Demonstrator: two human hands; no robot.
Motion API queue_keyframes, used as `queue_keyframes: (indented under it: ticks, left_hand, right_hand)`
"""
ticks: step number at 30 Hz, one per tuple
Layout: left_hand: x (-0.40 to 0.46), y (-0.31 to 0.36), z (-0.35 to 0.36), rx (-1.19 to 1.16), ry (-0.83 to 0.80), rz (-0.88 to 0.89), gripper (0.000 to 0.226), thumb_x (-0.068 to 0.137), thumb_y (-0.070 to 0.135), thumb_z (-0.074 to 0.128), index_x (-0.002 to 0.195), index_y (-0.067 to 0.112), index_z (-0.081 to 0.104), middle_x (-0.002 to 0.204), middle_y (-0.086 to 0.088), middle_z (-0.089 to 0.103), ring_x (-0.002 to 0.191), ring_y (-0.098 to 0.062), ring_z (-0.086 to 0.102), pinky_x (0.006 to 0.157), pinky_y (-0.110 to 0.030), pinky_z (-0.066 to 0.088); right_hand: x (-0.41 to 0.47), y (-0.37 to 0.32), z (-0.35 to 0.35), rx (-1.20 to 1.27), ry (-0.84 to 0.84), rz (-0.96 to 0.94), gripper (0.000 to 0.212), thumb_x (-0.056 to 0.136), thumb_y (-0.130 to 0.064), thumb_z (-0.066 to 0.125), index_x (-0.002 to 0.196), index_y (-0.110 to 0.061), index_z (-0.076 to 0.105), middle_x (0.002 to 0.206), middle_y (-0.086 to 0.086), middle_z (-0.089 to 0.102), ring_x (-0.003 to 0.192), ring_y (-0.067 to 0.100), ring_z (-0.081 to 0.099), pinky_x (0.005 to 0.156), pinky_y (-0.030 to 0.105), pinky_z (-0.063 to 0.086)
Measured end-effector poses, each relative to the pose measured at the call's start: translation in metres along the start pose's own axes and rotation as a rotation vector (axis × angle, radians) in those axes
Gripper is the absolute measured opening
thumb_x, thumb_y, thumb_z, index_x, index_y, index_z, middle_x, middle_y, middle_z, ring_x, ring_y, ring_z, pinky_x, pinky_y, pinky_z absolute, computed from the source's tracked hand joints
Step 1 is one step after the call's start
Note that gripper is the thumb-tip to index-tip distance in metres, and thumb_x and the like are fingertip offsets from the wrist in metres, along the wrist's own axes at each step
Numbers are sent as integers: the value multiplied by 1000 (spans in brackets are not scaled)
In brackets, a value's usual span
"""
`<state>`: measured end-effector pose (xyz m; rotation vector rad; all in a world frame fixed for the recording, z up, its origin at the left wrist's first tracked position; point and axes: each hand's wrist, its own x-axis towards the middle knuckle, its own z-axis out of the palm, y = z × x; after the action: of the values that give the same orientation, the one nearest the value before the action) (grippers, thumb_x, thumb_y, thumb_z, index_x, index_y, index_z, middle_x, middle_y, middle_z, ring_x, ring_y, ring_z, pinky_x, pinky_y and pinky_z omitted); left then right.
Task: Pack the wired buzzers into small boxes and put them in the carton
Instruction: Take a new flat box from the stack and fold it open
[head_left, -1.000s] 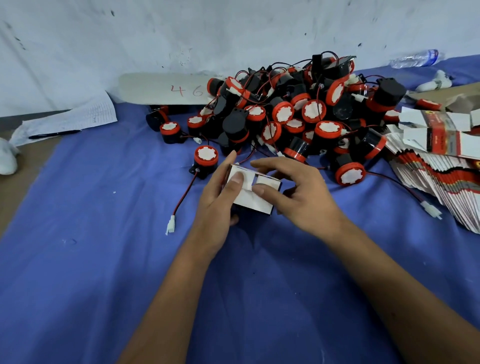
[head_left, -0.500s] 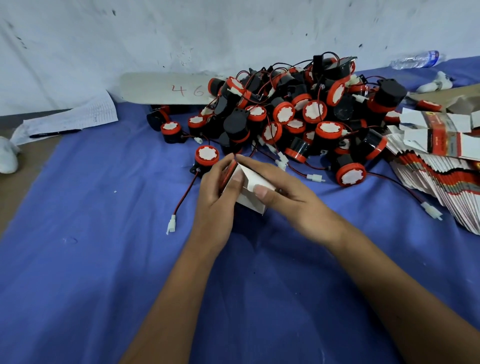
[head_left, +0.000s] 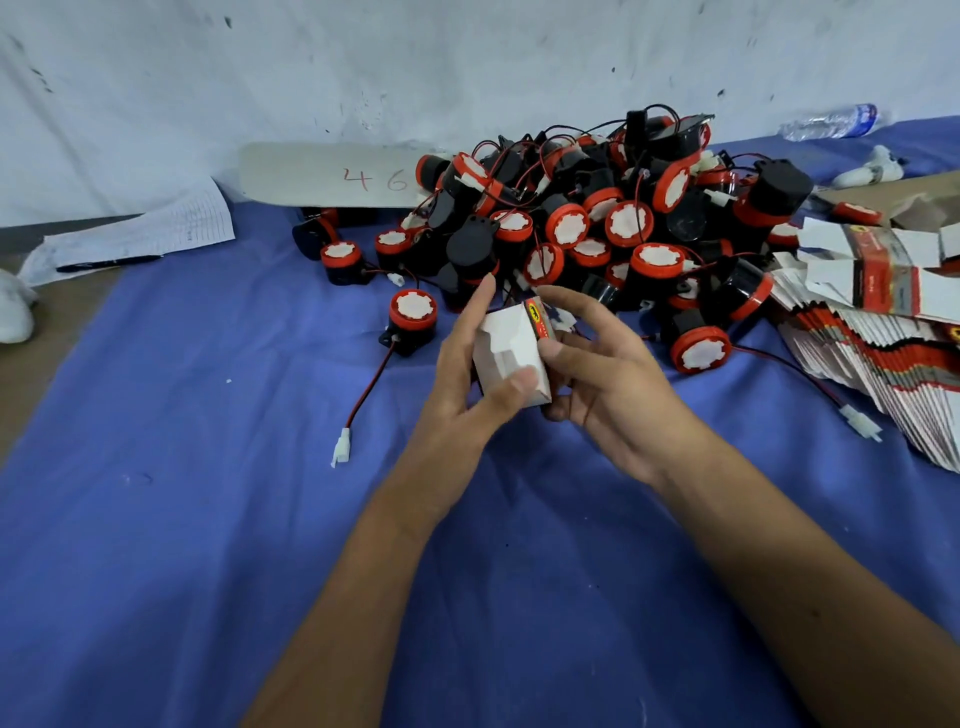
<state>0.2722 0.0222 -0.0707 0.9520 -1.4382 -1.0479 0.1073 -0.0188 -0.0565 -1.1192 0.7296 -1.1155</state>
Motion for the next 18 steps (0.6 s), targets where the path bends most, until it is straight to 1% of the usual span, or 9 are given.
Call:
queue_keyframes:
  ticks: [2,3,5,7,9,13,14,17,18]
  left_hand:
    - [-1,1,1,-10,-9,9,85,90,42,69,161,48,22,165,15,34,147,-11,42,116,-36,45]
    - [-1,1,0,-16,-13,4,86,90,41,70,161,49,21,165,14,34,147,-13,42,117,-39,44]
    - [0,1,-2,-8,-18,-5,85,90,40,71,159,51,23,164,14,35,147,-19,43,117,-50,43]
    - [1,1,-3,36,-11,13,83,92,30,74,159,45,28,162,14,38,146,-18,44,116,-52,44]
    - [2,-1,-2,98,41,59,78,92,17,74,158,33,36,155,16,46,142,-13,48,113,-47,48]
    - [6,-3,2,96,161,133,54,94,3,71,143,17,51,137,14,60,129,-11,59,97,-35,59]
    - [6,-3,4,100,178,150,52,94,5,71,141,16,52,136,14,61,128,-12,59,95,-35,59]
    - [6,-3,7,114,203,146,54,94,16,72,143,24,52,139,16,58,131,-17,59,97,-51,59]
    - [6,-4,8,138,203,151,56,95,18,71,146,26,50,144,13,55,134,-21,56,99,-53,57]
  right_hand:
    - [0,-3,-1,82,-37,38,45,97,-15,60,141,-18,53,109,14,67,76,20,65,53,28,49]
    - [0,-4,-1,110,-48,53,48,96,-19,60,143,-15,51,107,11,68,73,17,64,51,25,47]
    - [0,-5,-2,140,-65,54,55,97,-26,59,148,-9,45,93,2,69,68,12,61,48,21,41]
    - [-1,-6,-3,148,-84,46,61,96,-30,61,149,-7,43,84,-3,68,65,9,60,47,20,37]
    - [-1,-5,-3,146,-104,49,64,93,-28,65,149,-7,43,86,-3,69,66,10,61,47,20,37]
    - [-1,-3,-2,128,-117,44,63,88,-21,69,146,-15,47,103,8,70,71,14,63,46,20,40]
    - [0,-3,-1,110,-112,34,62,87,-21,70,145,-17,49,105,11,69,72,15,63,47,21,41]
    - [0,-2,0,24,-80,-8,58,87,-26,71,142,-21,52,109,15,65,76,16,65,51,24,46]
    - [0,-2,1,7,-70,-17,57,88,-27,70,141,-22,52,110,15,65,78,17,65,53,26,47]
